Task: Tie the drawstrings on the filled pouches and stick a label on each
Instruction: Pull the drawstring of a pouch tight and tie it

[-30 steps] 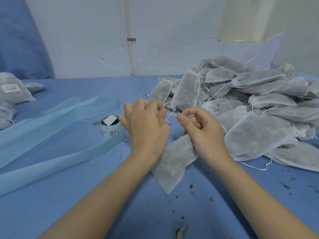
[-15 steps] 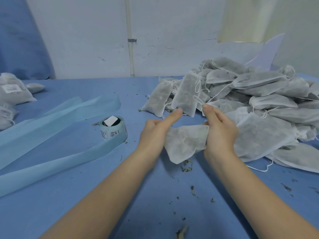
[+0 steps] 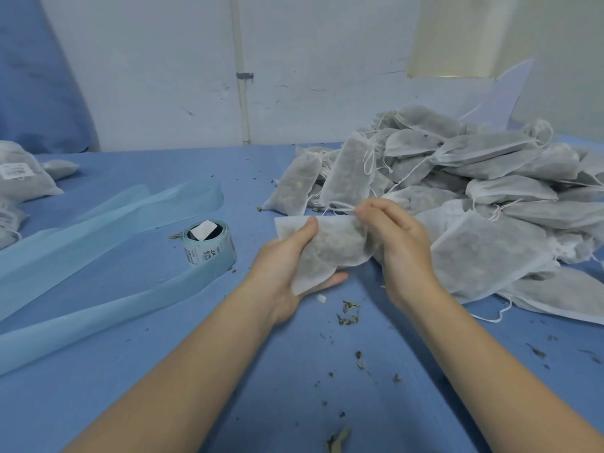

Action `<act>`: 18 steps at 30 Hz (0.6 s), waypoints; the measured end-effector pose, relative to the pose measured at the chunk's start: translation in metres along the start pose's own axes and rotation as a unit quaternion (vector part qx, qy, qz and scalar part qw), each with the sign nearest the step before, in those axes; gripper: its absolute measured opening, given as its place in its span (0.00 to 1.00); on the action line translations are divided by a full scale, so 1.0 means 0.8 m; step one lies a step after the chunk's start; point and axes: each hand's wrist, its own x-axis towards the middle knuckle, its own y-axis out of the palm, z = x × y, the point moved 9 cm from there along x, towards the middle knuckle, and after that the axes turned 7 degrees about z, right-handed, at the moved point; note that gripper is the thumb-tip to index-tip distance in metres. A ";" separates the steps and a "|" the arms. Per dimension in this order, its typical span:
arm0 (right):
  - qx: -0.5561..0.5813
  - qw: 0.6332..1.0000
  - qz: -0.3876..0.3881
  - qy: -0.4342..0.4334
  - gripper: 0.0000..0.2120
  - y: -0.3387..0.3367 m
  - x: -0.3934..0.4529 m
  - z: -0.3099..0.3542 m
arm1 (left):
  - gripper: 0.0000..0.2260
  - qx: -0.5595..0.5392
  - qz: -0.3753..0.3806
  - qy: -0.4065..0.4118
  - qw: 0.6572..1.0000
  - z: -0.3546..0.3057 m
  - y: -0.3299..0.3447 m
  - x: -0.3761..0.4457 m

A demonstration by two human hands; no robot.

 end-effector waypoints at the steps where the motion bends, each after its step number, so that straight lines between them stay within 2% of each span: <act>1: -0.021 0.999 0.029 -0.005 0.07 0.005 -0.001 0.003 | 0.16 -0.010 0.001 0.003 1.000 -0.001 -0.001 0.001; 3: -0.069 0.995 0.063 -0.023 0.05 0.011 -0.003 0.009 | 0.18 -0.016 0.013 0.008 1.000 -0.004 0.000 0.001; 6: -0.119 0.988 0.080 -0.061 0.11 0.012 -0.004 0.018 | 0.27 0.002 0.064 0.026 0.998 -0.012 0.011 -0.001; 8: -0.147 0.983 0.086 -0.075 0.10 0.012 -0.004 0.020 | 0.27 0.029 0.084 0.044 0.995 -0.017 0.015 -0.003; 13: -0.178 0.976 0.090 -0.089 0.10 0.014 -0.004 0.020 | 0.12 0.067 0.023 0.085 0.994 -0.024 -0.004 0.000; 16: -0.183 0.976 0.091 -0.080 0.07 0.026 -0.006 0.018 | 0.10 0.071 -0.019 0.103 0.992 -0.034 -0.017 -0.008; 18: -0.133 0.985 0.098 -0.045 0.07 0.037 -0.002 0.011 | 0.11 0.051 -0.053 0.127 0.989 -0.047 -0.030 -0.018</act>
